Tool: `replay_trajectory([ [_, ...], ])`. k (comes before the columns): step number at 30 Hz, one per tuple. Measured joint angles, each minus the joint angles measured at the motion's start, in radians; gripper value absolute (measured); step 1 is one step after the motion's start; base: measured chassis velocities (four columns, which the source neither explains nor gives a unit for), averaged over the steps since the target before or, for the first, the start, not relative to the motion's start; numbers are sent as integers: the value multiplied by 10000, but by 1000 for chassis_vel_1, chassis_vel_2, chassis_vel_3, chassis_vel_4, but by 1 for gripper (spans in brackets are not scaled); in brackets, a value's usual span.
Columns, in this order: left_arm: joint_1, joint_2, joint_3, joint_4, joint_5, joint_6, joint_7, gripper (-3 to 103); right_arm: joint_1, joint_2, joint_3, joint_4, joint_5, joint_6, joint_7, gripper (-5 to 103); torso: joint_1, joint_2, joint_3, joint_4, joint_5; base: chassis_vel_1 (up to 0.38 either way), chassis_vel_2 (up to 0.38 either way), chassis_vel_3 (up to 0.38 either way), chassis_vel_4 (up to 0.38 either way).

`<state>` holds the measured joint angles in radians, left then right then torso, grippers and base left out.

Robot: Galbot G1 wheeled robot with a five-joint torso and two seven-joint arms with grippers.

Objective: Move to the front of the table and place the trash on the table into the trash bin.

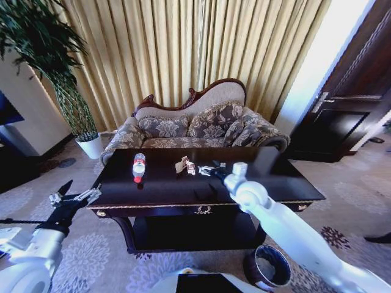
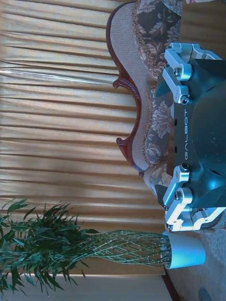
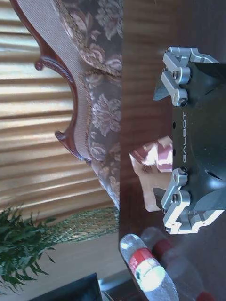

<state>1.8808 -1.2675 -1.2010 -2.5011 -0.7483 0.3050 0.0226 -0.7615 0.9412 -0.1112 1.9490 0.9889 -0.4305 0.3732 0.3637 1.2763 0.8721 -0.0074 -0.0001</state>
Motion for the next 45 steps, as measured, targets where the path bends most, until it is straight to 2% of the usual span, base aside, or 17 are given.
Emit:
replay_trajectory([
  [8,119,-11,-66,3,-18,-166,82,100,597,581,-536,-1055,-223,21,57,100,0,0,-1,-1,0,0,0,0,0],
  [18,213,-45,-203,9,-58,-344,158,100,791,786,-703,-1827,-260,204,-130,100,0,0,0,-1,2,0,0,0,0],
  [20,223,-13,-217,9,-66,-375,159,100,795,842,-719,-1871,-289,206,-212,103,0,1,-1,-1,1,0,0,0,0],
  [23,224,75,-244,9,-76,-434,159,100,801,922,-726,-1882,-390,209,-255,90,0,0,-1,0,1,0,0,0,0],
  [24,224,75,-244,9,-76,-434,159,100,801,922,-726,-1882,-390,209,-255,90,0,0,-1,0,1,0,0,0,0],
  [27,234,117,-282,9,-88,-489,160,100,803,920,-694,-1825,-463,212,-257,74,0,0,-1,-1,1,0,0,0,0],
  [29,244,119,-291,9,-91,-502,160,100,802,912,-675,-1809,-481,214,-256,74,0,0,-1,-1,1,0,0,0,0],
  [32,304,130,-370,10,-179,-561,159,100,795,903,-590,-1793,-587,229,-256,57,0,1,-1,-1,1,0,0,0,0],
  [33,304,130,-370,10,-179,-561,159,100,795,903,-590,-1793,-587,229,-256,57,0,1,-1,-1,1,0,0,0,0],
  [35,327,157,-428,10,-244,-584,161,100,765,924,-543,-1793,-627,232,-256,47,0,0,-1,0,1,0,0,0,0],
  [36,337,180,-462,10,-269,-592,164,100,735,939,-519,-1783,-650,233,-256,47,0,0,-1,-1,1,0,0,0,0],
  [38,357,212,-519,10,-318,-599,166,100,682,968,-488,-1768,-693,235,-255,35,0,1,0,-1,1,0,0,0,0],
  [39,357,212,-519,10,-318,-599,166,100,682,968,-488,-1768,-693,235,-255,35,0,1,0,-1,1,0,0,0,0],
  [42,376,255,-567,10,-373,-619,167,100,582,1003,-427,-1740,-761,247,-256,19,-2,1,-1,0,1,0,0,0,0],
  [45,385,283,-581,10,-400,-630,167,100,522,998,-391,-1722,-788,255,-256,14,-2,1,-1,-1,2,0,0,0,0],
])
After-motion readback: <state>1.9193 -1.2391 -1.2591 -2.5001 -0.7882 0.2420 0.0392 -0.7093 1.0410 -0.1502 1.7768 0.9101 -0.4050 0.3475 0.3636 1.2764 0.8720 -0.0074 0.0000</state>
